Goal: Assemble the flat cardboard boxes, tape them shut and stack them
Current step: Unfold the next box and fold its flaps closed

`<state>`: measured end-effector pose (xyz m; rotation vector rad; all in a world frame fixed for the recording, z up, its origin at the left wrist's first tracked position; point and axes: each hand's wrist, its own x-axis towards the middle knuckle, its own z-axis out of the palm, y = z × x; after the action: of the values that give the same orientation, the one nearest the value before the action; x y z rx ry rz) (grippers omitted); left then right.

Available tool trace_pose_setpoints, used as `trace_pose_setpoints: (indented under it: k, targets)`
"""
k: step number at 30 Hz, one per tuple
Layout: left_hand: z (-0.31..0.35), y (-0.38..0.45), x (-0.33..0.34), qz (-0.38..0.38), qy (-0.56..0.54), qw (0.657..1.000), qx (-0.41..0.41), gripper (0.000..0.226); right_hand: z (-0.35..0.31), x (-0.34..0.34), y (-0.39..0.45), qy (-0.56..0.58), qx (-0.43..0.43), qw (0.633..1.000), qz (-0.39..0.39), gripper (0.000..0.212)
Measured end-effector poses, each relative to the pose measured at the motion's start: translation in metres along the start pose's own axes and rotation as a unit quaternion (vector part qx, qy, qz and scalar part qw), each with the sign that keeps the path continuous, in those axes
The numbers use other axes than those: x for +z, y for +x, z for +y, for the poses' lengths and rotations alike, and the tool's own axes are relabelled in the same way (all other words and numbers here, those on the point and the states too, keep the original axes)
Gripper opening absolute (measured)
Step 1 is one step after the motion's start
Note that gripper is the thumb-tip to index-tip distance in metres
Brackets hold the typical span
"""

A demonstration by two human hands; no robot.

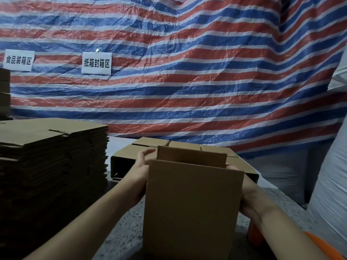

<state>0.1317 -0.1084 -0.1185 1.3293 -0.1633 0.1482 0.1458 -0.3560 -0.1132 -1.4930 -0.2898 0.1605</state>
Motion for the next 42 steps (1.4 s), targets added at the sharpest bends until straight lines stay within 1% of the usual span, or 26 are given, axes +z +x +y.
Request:
trace_pose_setpoints:
  k: [1, 2, 3, 5, 6, 8, 9, 11, 13, 14, 15, 16, 17, 19, 21, 23, 26, 28, 30, 32, 34, 35, 37, 39, 40, 42]
  targets:
    - [0.001, 0.003, -0.004, 0.012, 0.040, 0.999, 0.021, 0.048, 0.000, 0.000, 0.001, 0.003, -0.006, 1.000, 0.005, 0.057]
    - [0.004, 0.004, -0.007, 0.008, 0.086, 0.995, 0.044, 0.048, 0.001, 0.001, 0.000, 0.010, -0.011, 1.000, 0.008, 0.058]
    - [0.007, 0.003, -0.011, 0.001, 0.129, 0.990, 0.063, 0.042, 0.002, -0.001, 0.002, 0.016, -0.014, 1.000, 0.008, 0.058]
    - [0.012, 0.003, -0.017, -0.037, 0.194, 0.978, 0.069, 0.023, 0.002, -0.003, 0.003, 0.022, -0.008, 1.000, 0.017, 0.057]
    - [0.013, 0.003, -0.018, -0.058, 0.209, 0.974, 0.062, 0.020, 0.002, -0.003, 0.004, 0.027, -0.004, 0.999, 0.019, 0.054]
    - [0.014, 0.003, -0.018, -0.065, 0.233, 0.969, 0.049, 0.014, 0.002, -0.004, 0.005, 0.028, 0.004, 0.999, 0.017, 0.045]
    - [0.014, 0.005, -0.020, -0.062, 0.251, 0.965, 0.045, 0.020, 0.002, -0.004, 0.005, 0.027, 0.006, 0.999, 0.018, 0.041]
    - [0.017, 0.008, -0.027, -0.080, 0.260, 0.962, 0.024, 0.053, 0.002, -0.004, 0.007, 0.020, 0.007, 0.999, 0.026, 0.036]
    - [0.021, 0.009, -0.038, -0.171, 0.211, 0.962, 0.001, 0.080, 0.002, -0.004, 0.007, 0.016, 0.007, 1.000, 0.026, 0.035]
    - [0.024, 0.008, -0.044, -0.222, 0.202, 0.954, 0.004, 0.089, 0.002, -0.004, 0.007, 0.017, 0.008, 1.000, 0.024, 0.034]
    - [0.027, 0.006, -0.046, -0.253, 0.205, 0.945, 0.009, 0.092, 0.002, -0.004, 0.007, 0.017, 0.011, 1.000, 0.020, 0.034]
    - [0.028, 0.003, -0.047, -0.266, 0.222, 0.938, 0.015, 0.093, 0.002, -0.003, 0.007, 0.021, 0.014, 1.000, 0.018, 0.033]
    - [0.030, 0.001, -0.046, -0.265, 0.247, 0.932, 0.022, 0.095, 0.002, -0.004, 0.008, 0.023, 0.014, 0.999, 0.020, 0.032]
    - [0.031, -0.003, -0.040, -0.234, 0.296, 0.925, 0.033, 0.096, 0.002, -0.004, 0.008, 0.023, 0.016, 0.999, 0.024, 0.030]
    - [0.031, -0.005, -0.034, -0.206, 0.306, 0.929, 0.039, 0.093, 0.003, -0.004, 0.008, 0.021, 0.017, 0.999, 0.021, 0.030]
    - [0.031, -0.006, -0.030, -0.183, 0.290, 0.939, 0.032, 0.083, 0.004, -0.005, 0.009, 0.022, 0.010, 1.000, 0.014, 0.030]
    - [0.026, -0.005, -0.026, -0.136, 0.294, 0.946, 0.032, 0.064, 0.005, -0.006, 0.009, 0.022, 0.009, 1.000, 0.010, 0.017]
    - [0.019, 0.000, -0.024, -0.103, 0.297, 0.948, 0.044, 0.054, 0.006, -0.007, 0.011, 0.019, 0.006, 1.000, -0.004, 0.023]
    - [0.016, 0.002, -0.024, -0.079, 0.279, 0.956, 0.047, 0.050, 0.007, -0.008, 0.010, 0.021, 0.006, 1.000, -0.006, 0.027]
    - [0.014, 0.004, -0.024, -0.067, 0.263, 0.961, 0.041, 0.054, 0.008, -0.009, 0.008, 0.063, 0.017, 0.998, 0.005, 0.031]
    - [0.013, 0.005, -0.025, -0.061, 0.255, 0.964, 0.035, 0.060, 0.008, -0.012, 0.005, 0.101, 0.001, 0.995, -0.012, 0.050]
    - [0.013, 0.005, -0.026, -0.060, 0.253, 0.965, 0.032, 0.062, 0.007, -0.014, 0.003, 0.098, -0.008, 0.995, -0.033, 0.061]
    - [0.012, 0.006, -0.027, -0.060, 0.252, 0.966, 0.027, 0.066, 0.006, -0.015, -0.001, 0.049, -0.013, 0.996, -0.074, 0.079]
    - [0.011, 0.007, -0.027, -0.055, 0.252, 0.966, 0.020, 0.070, 0.008, -0.016, -0.002, 0.013, -0.018, 0.996, -0.083, 0.074]
    - [0.011, 0.007, -0.027, -0.053, 0.248, 0.967, 0.015, 0.074, 0.009, -0.017, -0.002, 0.013, -0.023, 0.996, -0.083, 0.070]
    - [0.011, 0.009, -0.027, -0.060, 0.229, 0.971, 0.013, 0.084, 0.010, -0.017, -0.001, 0.022, -0.033, 0.996, -0.085, 0.069]
